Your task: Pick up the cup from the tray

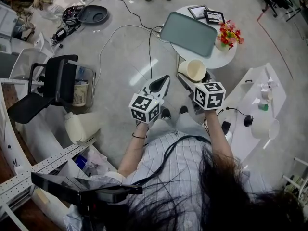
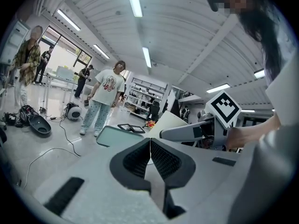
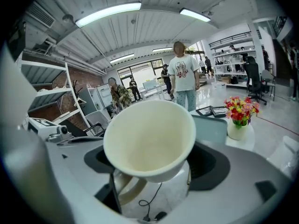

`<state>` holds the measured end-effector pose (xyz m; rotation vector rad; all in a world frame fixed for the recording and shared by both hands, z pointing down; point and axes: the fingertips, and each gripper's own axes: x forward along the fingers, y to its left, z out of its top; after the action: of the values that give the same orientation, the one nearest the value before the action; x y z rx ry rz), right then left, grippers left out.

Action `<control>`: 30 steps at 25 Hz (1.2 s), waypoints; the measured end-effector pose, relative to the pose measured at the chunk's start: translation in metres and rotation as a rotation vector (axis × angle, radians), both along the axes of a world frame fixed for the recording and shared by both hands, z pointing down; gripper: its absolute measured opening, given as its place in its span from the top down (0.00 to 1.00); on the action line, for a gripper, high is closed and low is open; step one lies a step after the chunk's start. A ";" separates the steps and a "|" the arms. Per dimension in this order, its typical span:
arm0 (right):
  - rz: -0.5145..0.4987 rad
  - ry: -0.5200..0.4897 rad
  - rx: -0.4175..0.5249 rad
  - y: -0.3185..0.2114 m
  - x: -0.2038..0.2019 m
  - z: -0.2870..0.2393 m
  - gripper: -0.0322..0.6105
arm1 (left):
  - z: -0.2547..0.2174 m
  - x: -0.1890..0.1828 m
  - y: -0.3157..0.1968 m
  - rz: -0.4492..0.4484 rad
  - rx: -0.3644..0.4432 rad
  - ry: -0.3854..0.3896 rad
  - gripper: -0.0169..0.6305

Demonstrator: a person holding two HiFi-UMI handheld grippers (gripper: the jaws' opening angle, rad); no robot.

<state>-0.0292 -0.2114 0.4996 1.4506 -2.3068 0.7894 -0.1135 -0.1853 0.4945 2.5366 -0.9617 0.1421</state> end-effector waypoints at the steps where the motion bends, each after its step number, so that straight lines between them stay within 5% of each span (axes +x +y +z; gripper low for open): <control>1: -0.001 -0.001 0.000 0.002 0.001 0.000 0.30 | 0.000 0.000 0.002 -0.001 -0.001 -0.002 0.95; 10: -0.012 -0.031 -0.002 0.030 0.013 0.000 0.30 | -0.010 0.016 0.029 -0.006 0.016 -0.015 0.95; 30: -0.104 -0.063 -0.012 0.148 0.098 0.000 0.30 | -0.018 0.114 0.136 -0.057 0.039 -0.057 0.95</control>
<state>0.0693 -0.0638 0.5000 1.3061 -2.3983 0.8285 0.0002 -0.0497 0.4770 2.5496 -1.0679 0.1812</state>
